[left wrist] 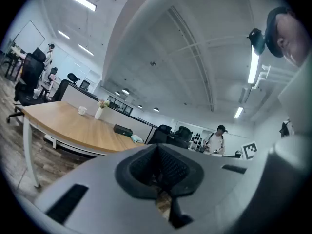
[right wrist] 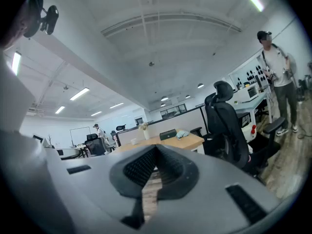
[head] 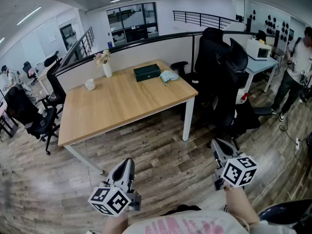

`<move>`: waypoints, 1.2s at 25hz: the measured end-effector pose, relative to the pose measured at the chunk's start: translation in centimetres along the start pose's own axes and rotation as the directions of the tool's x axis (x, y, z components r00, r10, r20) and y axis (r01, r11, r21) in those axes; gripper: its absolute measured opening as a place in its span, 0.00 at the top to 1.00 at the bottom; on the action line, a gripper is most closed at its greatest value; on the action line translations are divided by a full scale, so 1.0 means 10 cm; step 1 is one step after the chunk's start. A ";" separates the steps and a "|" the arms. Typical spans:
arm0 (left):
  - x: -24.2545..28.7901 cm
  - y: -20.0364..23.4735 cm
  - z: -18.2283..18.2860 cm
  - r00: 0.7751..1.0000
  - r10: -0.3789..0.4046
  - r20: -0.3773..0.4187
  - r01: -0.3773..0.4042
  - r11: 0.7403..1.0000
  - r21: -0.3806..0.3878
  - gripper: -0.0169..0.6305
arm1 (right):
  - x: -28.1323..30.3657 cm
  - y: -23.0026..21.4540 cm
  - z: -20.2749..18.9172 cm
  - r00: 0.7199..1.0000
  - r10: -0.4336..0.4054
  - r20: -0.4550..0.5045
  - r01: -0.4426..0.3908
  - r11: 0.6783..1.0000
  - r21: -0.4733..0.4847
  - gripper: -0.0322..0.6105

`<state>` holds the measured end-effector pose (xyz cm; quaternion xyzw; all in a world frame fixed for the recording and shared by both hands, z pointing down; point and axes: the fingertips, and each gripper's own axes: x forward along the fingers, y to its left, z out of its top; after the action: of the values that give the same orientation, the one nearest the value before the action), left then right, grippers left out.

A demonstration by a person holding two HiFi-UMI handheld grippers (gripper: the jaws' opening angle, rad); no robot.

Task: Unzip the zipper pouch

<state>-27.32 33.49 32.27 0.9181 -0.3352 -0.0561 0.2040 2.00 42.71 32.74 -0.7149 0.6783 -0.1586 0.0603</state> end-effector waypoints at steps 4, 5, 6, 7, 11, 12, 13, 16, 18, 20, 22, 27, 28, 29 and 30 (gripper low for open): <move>0.03 0.12 -0.02 1.000 0.010 -0.016 -0.009 1.000 0.005 0.97 | 0.07 0.04 -0.05 1.000 -0.002 -0.005 0.002 1.000 -0.007 0.96; 0.03 0.14 -0.03 1.000 0.010 -0.019 -0.010 1.000 -0.002 0.97 | 0.08 0.05 -0.07 1.000 -0.004 -0.008 0.004 1.000 -0.006 0.96; 0.02 0.16 -0.04 1.000 0.010 -0.021 -0.011 1.000 -0.007 0.97 | 0.08 0.05 -0.10 1.000 -0.006 -0.012 0.006 1.000 -0.003 0.96; 0.02 0.18 -0.05 1.000 0.010 -0.023 -0.011 1.000 -0.011 0.97 | 0.09 0.05 -0.13 1.000 -0.008 -0.016 0.008 1.000 0.000 0.96; 0.02 0.24 -0.09 1.000 0.011 -0.022 -0.012 1.000 -0.022 0.97 | 0.10 0.06 -0.22 0.999 -0.014 -0.032 0.014 1.000 0.002 0.96; 0.02 0.25 -0.11 1.000 0.011 -0.023 -0.011 1.000 -0.025 0.97 | 0.10 0.05 -0.24 0.999 -0.016 -0.036 0.016 1.000 0.003 0.96; 0.03 0.25 -0.13 1.000 0.009 -0.026 -0.010 1.000 -0.029 0.97 | 0.11 0.05 -0.25 0.999 -0.018 -0.040 0.019 1.000 0.005 0.96; 0.06 0.28 -0.22 0.999 0.008 -0.048 -0.010 0.999 -0.038 0.97 | 0.12 0.02 -0.33 0.998 -0.027 -0.058 0.028 1.000 0.014 0.96; 0.11 0.31 -0.29 0.998 0.011 -0.064 -0.014 0.999 -0.048 0.97 | 0.15 -0.04 -0.38 0.997 -0.035 -0.072 0.037 0.999 0.023 0.96; 0.19 0.34 -0.33 0.997 0.015 -0.075 -0.019 0.998 -0.055 0.97 | 0.21 -0.12 -0.40 0.996 -0.041 -0.075 0.044 0.998 0.037 0.96; 0.30 0.38 -0.33 0.997 0.020 -0.078 -0.025 0.998 -0.057 0.97 | 0.30 -0.22 -0.39 0.996 -0.045 -0.072 0.049 0.997 0.056 0.96; 0.76 0.44 -0.27 0.997 0.037 -0.066 -0.041 0.997 -0.059 0.97 | 0.71 -0.56 -0.29 0.996 -0.039 -0.085 0.045 0.996 0.072 0.96; 0.87 0.44 -0.24 0.997 0.039 -0.062 -0.042 0.998 -0.053 0.97 | 0.83 -0.62 -0.24 0.996 -0.035 -0.086 0.041 0.997 0.070 0.96; 0.98 0.44 -0.20 0.998 0.039 -0.057 -0.041 0.998 -0.049 0.97 | 0.94 -0.69 -0.18 0.996 -0.029 -0.084 0.035 0.997 0.071 0.96; 1.09 0.44 -0.16 0.998 0.037 -0.052 -0.040 0.998 -0.049 0.97 | 1.05 -0.75 -0.13 0.996 -0.022 -0.082 0.028 0.997 0.073 0.96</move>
<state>-21.19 24.06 35.86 0.9072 -0.3460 -0.0372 0.2364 9.05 33.01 37.71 -0.7135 0.6649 -0.2134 0.0573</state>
